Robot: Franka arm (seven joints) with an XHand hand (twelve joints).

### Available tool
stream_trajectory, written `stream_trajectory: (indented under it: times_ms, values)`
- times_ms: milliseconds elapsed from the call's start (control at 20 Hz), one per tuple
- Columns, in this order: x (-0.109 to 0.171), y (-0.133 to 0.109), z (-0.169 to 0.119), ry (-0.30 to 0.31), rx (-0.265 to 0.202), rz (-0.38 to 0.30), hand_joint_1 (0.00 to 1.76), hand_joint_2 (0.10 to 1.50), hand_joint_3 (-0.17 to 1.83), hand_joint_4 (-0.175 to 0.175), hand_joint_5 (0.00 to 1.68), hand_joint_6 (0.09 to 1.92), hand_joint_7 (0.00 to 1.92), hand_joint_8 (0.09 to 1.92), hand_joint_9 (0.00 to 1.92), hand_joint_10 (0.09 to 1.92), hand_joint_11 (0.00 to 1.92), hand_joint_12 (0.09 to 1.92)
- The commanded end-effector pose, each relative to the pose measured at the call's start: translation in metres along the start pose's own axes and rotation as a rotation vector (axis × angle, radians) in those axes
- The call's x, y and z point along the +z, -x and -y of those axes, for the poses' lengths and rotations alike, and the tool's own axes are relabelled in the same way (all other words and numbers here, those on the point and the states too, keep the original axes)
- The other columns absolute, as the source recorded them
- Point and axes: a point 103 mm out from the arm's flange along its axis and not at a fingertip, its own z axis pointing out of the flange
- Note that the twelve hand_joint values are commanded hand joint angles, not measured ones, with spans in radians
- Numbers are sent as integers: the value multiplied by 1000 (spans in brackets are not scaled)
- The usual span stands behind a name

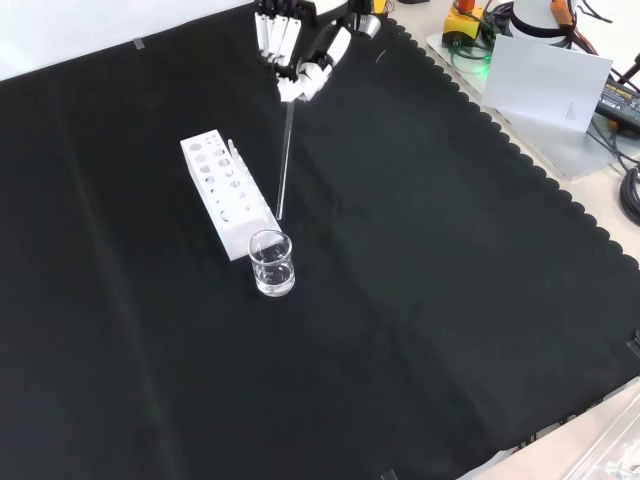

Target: Stir in the beaker to the left of the white test tube rack with the glass rod.

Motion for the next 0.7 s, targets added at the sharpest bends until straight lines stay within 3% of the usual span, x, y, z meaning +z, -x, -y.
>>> stream_trajectory:
  times_ms: [50,700]
  values:
    - [11,-4,-14,-6,-12,-8,1284,1087,29,-175,1078,547,1007,1295,1618,933,1641,730]
    - [47,12,-28,-44,-28,-26,1284,1089,25,-175,1079,547,1007,1295,1619,934,1643,730]
